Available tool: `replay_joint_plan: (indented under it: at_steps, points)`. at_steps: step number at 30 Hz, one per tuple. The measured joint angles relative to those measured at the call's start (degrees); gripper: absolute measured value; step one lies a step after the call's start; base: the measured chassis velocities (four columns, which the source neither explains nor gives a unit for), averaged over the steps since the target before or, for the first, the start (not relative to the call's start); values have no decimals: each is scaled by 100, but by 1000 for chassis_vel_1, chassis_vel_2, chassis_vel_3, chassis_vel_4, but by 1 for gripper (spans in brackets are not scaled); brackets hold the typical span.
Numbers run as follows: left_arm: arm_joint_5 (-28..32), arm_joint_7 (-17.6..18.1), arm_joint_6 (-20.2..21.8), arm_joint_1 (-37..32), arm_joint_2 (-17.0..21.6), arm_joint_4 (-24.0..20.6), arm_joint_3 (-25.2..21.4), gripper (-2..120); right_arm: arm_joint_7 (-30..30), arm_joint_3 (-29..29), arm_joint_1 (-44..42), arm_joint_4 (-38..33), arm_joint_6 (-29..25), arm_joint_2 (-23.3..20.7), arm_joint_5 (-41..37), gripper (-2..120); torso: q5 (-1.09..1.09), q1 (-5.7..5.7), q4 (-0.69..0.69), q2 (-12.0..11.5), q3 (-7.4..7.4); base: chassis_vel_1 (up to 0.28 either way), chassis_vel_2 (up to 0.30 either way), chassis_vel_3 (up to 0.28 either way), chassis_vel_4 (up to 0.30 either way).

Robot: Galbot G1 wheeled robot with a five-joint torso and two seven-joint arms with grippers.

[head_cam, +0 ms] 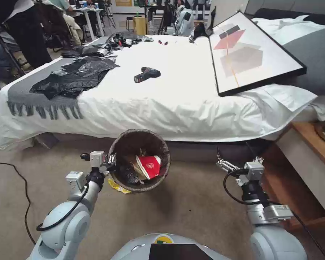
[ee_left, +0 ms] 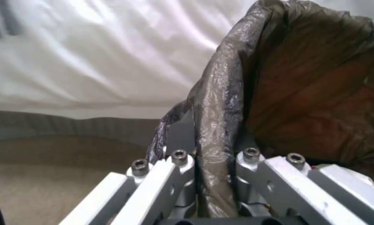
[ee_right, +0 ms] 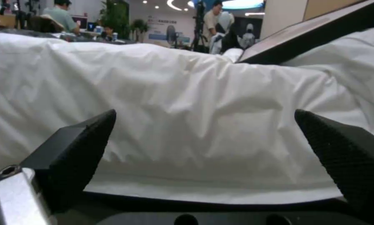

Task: Pick up the trash bin, then pick up the garbage from the floor and place it into the trash bin.

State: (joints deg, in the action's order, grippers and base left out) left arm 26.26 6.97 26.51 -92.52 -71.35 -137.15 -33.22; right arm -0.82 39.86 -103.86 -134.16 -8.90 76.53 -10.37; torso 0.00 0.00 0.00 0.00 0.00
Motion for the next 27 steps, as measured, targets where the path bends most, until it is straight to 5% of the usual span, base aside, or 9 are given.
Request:
replay_joint_plan:
  at_steps: [27]
  points:
    - [-9,-2,-56,-42,-9,-11,-32,7,-39,-23,27,-14,241,-107,-82,100,0,0,0,0,0,89,88,80,83]
